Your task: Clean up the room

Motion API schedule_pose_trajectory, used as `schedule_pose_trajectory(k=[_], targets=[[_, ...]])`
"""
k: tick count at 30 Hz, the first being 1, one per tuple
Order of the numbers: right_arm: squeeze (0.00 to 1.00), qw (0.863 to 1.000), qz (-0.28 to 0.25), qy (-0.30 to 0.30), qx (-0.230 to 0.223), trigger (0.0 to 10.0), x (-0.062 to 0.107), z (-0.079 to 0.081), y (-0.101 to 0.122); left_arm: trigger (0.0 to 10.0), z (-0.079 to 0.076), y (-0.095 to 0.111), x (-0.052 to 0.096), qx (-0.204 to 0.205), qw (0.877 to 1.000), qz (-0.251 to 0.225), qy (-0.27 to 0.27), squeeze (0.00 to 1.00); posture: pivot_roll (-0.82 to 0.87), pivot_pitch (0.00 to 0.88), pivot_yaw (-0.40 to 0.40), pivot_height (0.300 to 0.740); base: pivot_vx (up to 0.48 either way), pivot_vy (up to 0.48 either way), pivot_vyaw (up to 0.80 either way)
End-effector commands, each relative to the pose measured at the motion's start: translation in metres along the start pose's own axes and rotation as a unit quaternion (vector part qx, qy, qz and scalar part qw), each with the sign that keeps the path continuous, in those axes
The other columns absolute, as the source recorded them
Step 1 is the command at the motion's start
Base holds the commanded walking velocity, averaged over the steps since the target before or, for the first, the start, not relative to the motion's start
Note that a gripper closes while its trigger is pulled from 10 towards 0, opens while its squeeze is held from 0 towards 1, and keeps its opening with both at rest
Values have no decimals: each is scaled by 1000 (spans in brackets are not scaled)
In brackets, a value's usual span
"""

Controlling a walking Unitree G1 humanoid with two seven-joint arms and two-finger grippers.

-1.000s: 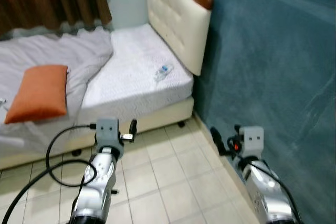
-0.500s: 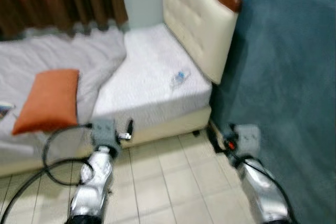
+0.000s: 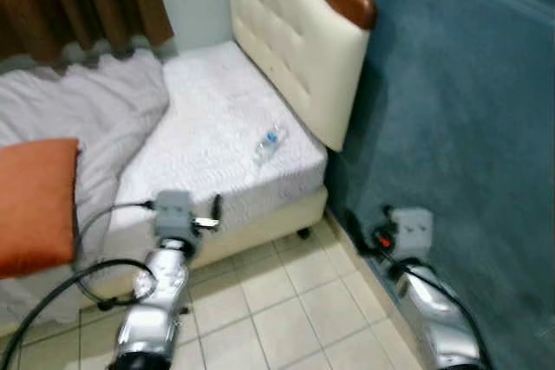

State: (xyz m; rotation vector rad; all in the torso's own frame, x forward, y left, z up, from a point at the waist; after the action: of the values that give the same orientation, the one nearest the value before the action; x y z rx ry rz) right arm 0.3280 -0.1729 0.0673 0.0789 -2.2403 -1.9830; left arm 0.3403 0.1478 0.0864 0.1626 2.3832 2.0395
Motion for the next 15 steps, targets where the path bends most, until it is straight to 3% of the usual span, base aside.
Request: schedule_pose_trajectory(k=[1, 4, 11, 15], targets=[[0, 1000, -4, 24, -6, 10000, -3, 14, 3, 10000, 15, 1, 2, -3, 1000, 1, 21, 0, 22, 50, -10, 740, 480, 0, 0], [0, 999, -4, 41, 0, 10000, -3, 18, 3, 10000, 16, 0, 3, -4, 1000, 1, 24, 0, 23, 52, -10, 740, 480, 0, 0], [0, 998, -2, 58, -8, 10000, -2, 25, 2, 10000, 16, 0, 2, -5, 1000, 3, 24, 0, 24, 54, -12, 740, 480, 0, 488], [0, 998, 7, 62, -5, 10000, -2, 27, 0, 10000, 16, 1, 1, -6, 1000, 4, 22, 0, 23, 55, -13, 740, 480, 0, 0]])
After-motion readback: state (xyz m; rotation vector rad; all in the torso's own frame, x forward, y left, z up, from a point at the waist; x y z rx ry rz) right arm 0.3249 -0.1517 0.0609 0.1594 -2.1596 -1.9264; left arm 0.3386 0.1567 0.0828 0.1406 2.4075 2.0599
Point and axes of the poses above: a point about 5 cm out from each wrist's last joint towards the gripper, its own x axis pointing back from the gripper into the wrist, its own y axis along the axis of the wrist's last joint, z = x × y, the point moved 4 cm from there along -x, pointing out of the wrist towards the gripper, and after that the axes turned 10 degrees about x, right-handed, at the moved point
